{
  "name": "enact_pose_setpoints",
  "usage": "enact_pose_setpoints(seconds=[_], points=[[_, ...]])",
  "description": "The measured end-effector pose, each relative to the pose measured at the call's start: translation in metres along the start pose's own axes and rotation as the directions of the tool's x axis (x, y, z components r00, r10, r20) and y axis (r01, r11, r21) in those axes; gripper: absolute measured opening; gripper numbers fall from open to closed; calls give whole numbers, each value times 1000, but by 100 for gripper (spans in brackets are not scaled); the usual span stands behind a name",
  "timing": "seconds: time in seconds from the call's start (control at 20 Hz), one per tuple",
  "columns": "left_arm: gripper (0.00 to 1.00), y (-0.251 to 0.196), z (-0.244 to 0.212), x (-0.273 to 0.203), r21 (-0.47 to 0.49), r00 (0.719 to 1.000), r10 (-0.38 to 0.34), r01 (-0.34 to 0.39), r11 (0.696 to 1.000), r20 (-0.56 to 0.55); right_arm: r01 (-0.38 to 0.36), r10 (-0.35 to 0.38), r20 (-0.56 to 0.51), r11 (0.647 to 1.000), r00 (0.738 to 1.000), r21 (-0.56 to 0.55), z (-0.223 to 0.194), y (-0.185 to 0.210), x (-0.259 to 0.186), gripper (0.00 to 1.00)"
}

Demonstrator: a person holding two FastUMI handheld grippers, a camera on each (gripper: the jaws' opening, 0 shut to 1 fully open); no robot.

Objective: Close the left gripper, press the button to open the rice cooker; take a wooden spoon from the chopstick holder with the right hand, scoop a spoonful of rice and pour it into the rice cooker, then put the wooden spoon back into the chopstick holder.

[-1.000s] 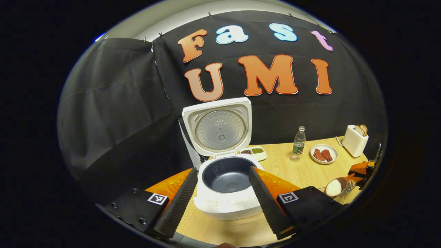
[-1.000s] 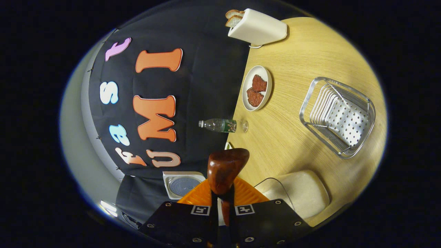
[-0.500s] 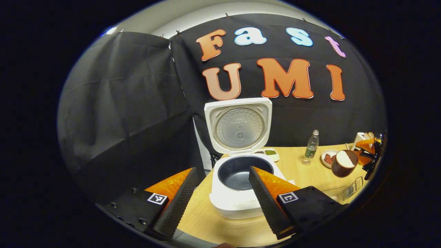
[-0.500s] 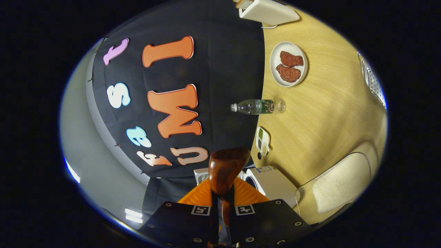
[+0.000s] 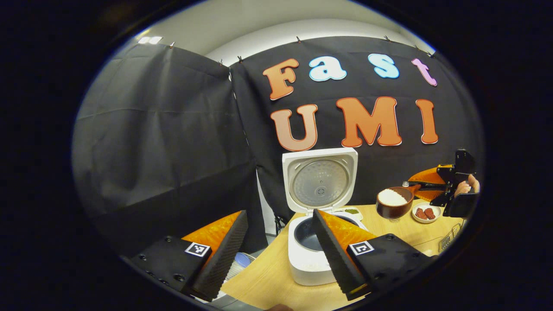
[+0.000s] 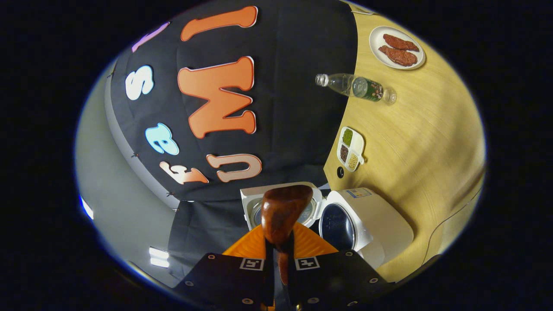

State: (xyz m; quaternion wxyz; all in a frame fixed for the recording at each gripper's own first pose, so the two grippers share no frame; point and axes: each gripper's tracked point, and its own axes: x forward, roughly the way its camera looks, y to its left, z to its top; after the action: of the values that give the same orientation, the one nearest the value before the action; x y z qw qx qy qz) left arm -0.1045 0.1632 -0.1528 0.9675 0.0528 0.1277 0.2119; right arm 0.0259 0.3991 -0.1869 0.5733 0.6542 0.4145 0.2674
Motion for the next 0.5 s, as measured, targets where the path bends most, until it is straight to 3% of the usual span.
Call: enact_pose_setpoints(seconds=[0.1, 0.35, 0.5], points=[[96, 12, -3, 2, 9, 1000, 19, -19, 1000, 4, 5, -5, -15, 1000, 1000, -14, -9, 1, 21, 12], [100, 39, -21, 11, 11, 998, 49, -48, 999, -37, 57, -57, -11, 996, 998, -66, -18, -11, 68, 12], [96, 50, -33, 16, 4, 996, 61, -60, 998, -64, 136, -137, 10, 969, 991, -207, -24, -26, 95, 12]])
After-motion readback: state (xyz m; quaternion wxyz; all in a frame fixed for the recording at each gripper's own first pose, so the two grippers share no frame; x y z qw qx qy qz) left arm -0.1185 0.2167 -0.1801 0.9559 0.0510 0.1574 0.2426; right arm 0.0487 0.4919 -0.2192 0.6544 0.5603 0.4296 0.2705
